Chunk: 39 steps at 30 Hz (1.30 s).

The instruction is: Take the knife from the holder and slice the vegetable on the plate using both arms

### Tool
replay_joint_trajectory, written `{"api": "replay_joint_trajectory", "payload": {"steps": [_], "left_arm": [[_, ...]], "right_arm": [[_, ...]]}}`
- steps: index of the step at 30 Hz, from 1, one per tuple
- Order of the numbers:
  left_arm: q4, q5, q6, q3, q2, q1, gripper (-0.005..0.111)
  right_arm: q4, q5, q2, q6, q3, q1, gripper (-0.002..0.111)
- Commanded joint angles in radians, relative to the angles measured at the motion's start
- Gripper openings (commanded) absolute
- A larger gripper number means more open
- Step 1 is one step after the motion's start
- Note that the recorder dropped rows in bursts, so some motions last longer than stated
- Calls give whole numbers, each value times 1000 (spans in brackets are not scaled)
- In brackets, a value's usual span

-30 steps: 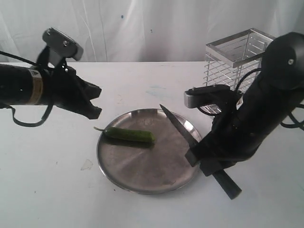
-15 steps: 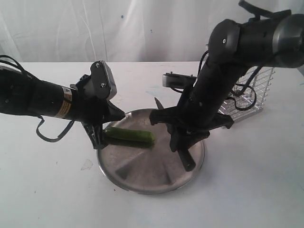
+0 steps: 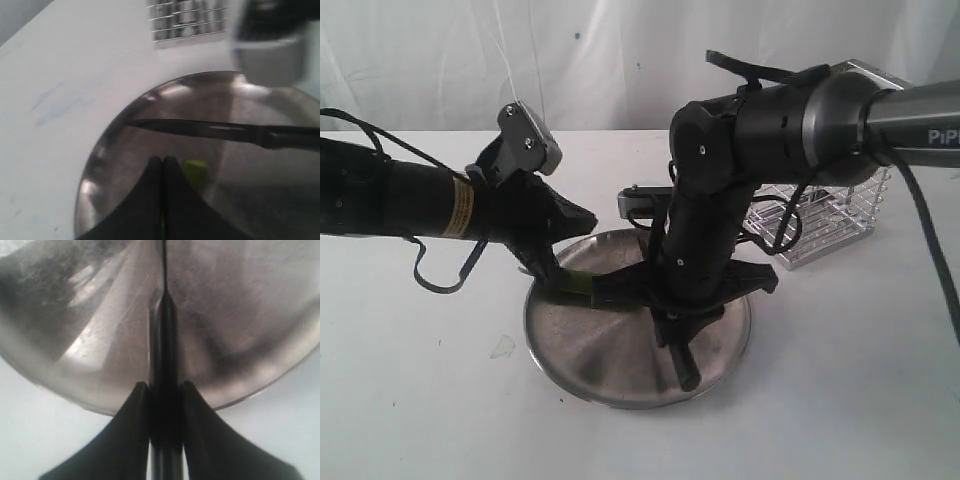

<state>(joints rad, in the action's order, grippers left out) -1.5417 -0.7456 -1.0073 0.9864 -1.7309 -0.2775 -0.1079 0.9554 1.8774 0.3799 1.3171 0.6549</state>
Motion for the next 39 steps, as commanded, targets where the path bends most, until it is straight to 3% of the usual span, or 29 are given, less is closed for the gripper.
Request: {"api": "replay_joint_trajectory", "payload": {"steps": [1,3,6,14,20,25,33,39], "left_arm": [[-203,-38,-114,4,9,-3,0],[-203,102,-369,-2,9,-3,0],[-203,220,-561,-22,9,-3,0],[-203,-51,-545,-55,9,-3,0],[-203,9,-836,-55,9,-3,0],[-203,6,-870,-59,9,-3,0],[-203,185,-823,-165,9,-3,0],[-203,254,-783,-177,9,-3,0]], "right_arm": [[6,32,-48,-42,8,-26,0],[-32,70,-69,-118,8,-41,0],[-6,130,-104,-149,8,-60,0],[3,190,-160,-227,8,-147,0],[-38,266,-161,-277,-17,-179,0],[-58,217,-191,-299,-47,-179,0],[-79,155,-200,-299,-52,-179,0],[-85,182,-200,-299,-52,-179,0]]}}
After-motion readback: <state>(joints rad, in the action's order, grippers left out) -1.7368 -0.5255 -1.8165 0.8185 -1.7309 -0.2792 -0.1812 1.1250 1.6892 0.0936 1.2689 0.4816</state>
